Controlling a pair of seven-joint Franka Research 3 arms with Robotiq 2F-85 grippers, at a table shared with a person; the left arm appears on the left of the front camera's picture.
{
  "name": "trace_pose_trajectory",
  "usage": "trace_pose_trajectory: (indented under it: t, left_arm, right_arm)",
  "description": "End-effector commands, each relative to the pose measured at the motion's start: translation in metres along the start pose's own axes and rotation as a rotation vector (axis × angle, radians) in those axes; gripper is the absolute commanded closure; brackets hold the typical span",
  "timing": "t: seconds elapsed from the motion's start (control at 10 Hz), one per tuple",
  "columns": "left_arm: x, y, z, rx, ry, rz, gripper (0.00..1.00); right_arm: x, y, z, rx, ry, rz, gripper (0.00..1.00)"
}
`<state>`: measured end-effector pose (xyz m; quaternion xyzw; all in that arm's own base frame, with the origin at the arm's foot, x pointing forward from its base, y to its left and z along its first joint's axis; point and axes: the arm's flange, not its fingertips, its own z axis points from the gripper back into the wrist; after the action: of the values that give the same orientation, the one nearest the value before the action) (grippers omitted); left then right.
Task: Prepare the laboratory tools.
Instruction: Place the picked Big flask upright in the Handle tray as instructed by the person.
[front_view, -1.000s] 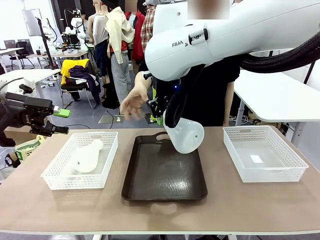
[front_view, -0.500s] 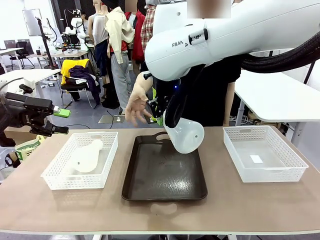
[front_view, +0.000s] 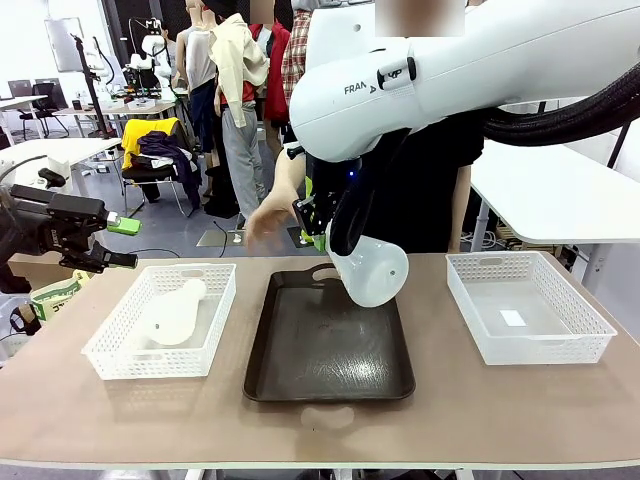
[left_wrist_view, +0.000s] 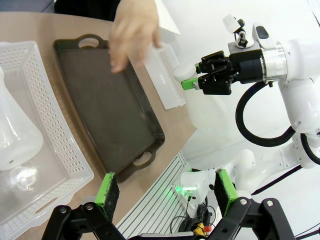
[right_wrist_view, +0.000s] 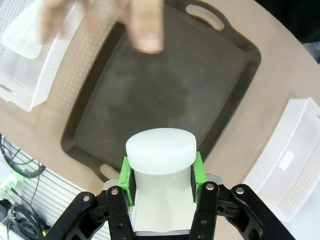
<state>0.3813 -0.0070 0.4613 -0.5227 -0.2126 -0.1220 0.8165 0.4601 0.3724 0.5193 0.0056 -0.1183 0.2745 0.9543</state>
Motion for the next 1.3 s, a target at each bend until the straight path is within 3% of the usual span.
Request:
trace_pose_trajectory:
  t: [0.0,0.7,0.9,1.2]
  left_arm:
    - [0.001,0.000,0.001,-0.018,-0.009,0.000,0.00]
    - [0.001,0.000,0.001,-0.018,-0.009,0.000,0.00]
    - [0.001,0.000,0.001,-0.018,-0.009,0.000,0.00]
    - [0.001,0.000,0.001,-0.018,-0.009,0.000,0.00]
  right_arm:
    - [-0.001,-0.001,-0.002,-0.001,-0.007,0.000,1.00]
    - [0.000,0.000,0.000,0.000,0.000,0.000,1.00]
    - [0.003,0.006,-0.021,0.116,-0.136,0.111,1.00]
    - [0.001,-0.007,-0.035,0.300,-0.386,0.098,1.00]
